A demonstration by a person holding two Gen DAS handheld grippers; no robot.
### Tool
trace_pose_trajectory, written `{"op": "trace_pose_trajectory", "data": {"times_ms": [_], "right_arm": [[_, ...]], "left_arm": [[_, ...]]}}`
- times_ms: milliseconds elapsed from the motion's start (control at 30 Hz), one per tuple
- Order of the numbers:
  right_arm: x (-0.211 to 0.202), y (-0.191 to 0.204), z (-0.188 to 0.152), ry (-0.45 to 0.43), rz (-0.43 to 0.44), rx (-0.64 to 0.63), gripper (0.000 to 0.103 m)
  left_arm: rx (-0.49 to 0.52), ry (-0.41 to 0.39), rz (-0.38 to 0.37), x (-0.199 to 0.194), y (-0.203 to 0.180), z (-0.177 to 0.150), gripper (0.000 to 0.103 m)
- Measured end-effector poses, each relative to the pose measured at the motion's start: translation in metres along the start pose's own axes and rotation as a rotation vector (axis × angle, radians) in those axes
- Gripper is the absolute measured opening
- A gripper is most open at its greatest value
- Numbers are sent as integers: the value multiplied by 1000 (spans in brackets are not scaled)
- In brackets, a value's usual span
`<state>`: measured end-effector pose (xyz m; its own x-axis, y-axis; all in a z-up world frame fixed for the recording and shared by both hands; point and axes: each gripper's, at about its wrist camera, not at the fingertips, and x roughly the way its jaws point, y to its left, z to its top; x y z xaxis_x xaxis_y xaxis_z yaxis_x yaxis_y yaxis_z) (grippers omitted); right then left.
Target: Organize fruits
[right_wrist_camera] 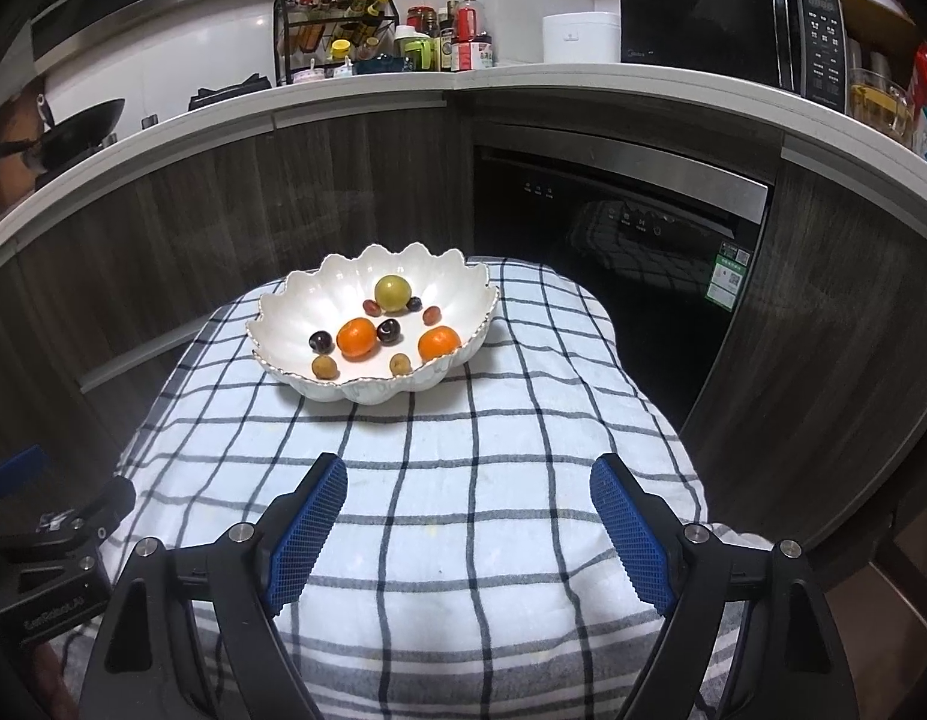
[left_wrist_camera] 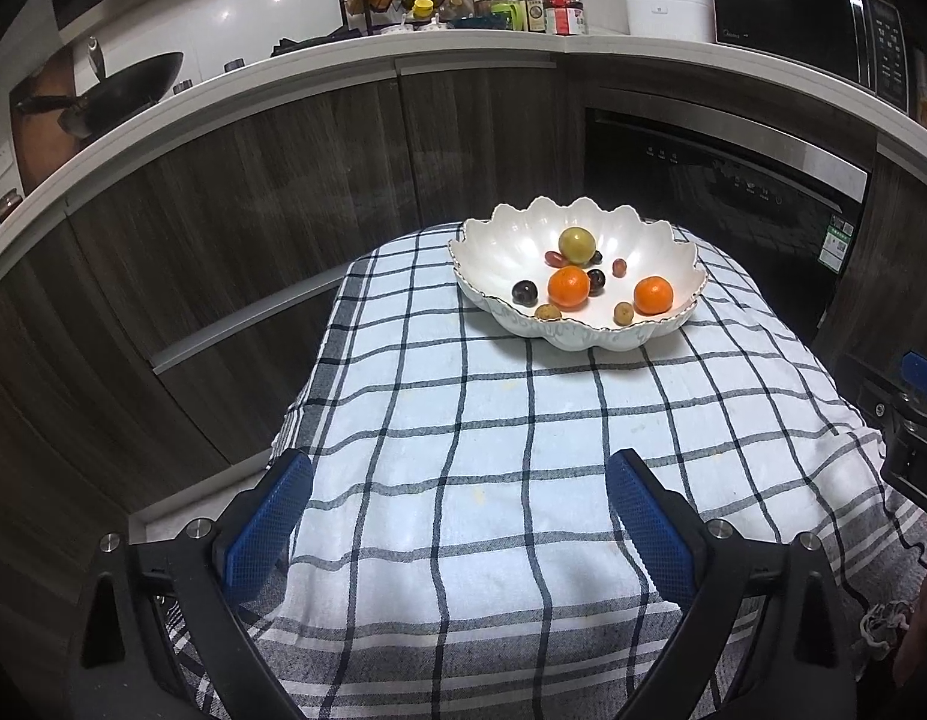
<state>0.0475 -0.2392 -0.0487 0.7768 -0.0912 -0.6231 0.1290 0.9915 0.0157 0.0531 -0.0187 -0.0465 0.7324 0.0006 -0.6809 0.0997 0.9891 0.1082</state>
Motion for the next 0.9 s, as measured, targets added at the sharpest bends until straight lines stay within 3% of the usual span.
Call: {"op": "trace_pose_trajectory", "data": {"times_ms": [900], "right_arm": [[-5,0,3,-15,-3,8,84]], "left_arm": [[-8,-30,12,-7,1,3,101]]}}
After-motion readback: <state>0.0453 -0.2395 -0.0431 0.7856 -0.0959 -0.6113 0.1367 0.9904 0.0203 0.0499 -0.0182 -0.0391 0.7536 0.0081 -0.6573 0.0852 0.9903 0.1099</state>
